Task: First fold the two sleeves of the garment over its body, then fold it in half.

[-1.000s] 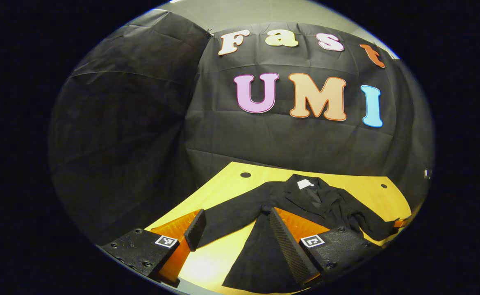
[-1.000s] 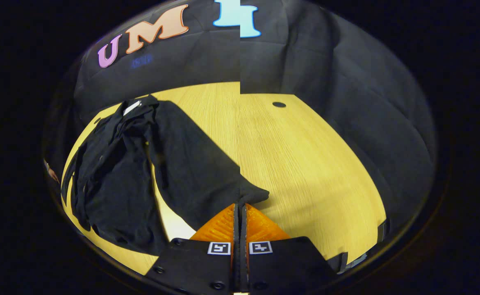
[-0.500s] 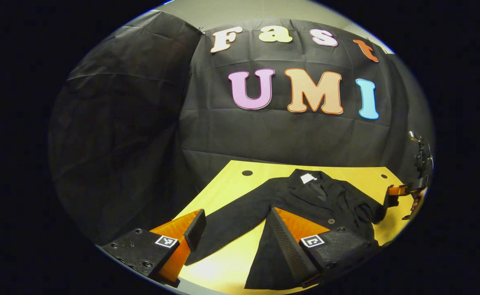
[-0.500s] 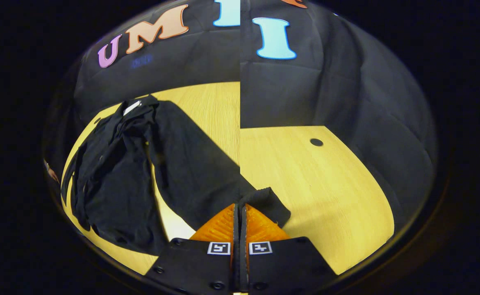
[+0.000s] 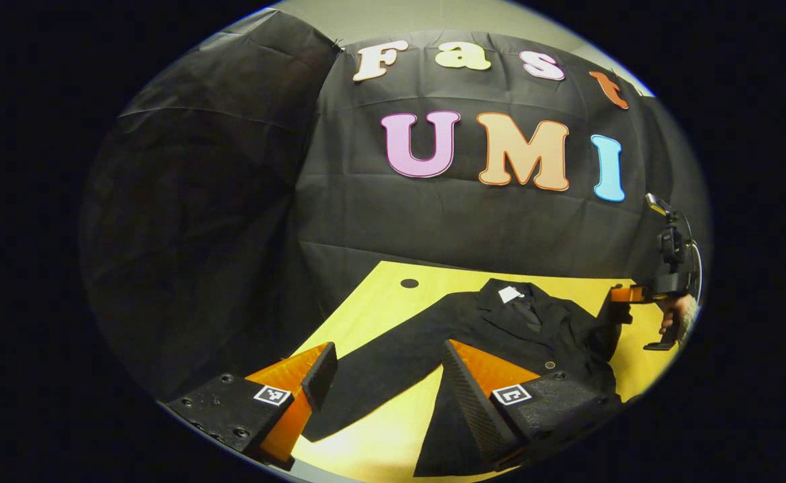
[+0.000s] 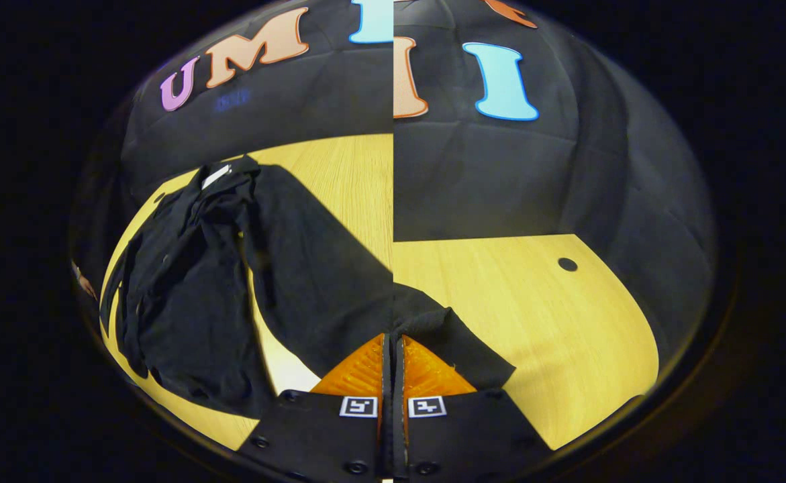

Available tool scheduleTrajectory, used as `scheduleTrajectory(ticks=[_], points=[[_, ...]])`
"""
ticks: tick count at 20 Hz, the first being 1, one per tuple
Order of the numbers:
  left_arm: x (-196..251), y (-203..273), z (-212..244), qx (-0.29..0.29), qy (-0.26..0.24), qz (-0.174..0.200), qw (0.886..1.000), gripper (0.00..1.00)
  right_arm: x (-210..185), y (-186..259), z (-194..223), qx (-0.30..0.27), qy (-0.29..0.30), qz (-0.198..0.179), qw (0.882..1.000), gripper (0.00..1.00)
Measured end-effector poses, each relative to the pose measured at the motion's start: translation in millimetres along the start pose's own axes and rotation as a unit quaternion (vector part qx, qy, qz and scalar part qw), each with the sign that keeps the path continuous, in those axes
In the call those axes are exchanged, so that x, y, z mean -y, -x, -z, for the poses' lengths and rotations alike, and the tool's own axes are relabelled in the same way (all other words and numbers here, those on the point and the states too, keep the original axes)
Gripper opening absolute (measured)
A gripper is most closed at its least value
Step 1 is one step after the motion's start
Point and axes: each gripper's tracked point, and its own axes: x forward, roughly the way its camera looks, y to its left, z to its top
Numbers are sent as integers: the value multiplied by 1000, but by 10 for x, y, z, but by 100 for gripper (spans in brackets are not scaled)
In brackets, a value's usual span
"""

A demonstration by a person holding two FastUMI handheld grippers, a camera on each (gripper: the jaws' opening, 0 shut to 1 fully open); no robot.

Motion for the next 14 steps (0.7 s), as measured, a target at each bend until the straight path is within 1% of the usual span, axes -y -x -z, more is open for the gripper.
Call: scheduleTrajectory(ticks=[5,9,11,14], points=[[-120,-127,51,-9,4,8,1000,92,-466,-99,-295,34,19,-24,999,2],[-191,-204,60,-15,6,16,1000,93,-757,-173,-464,47,30,-38,998,3],[-229,-248,77,-18,8,18,1000,93,-944,-227,-524,47,29,-51,997,3],[-291,-287,84,-21,12,22,999,93,-1262,-271,-623,56,46,-71,995,3]])
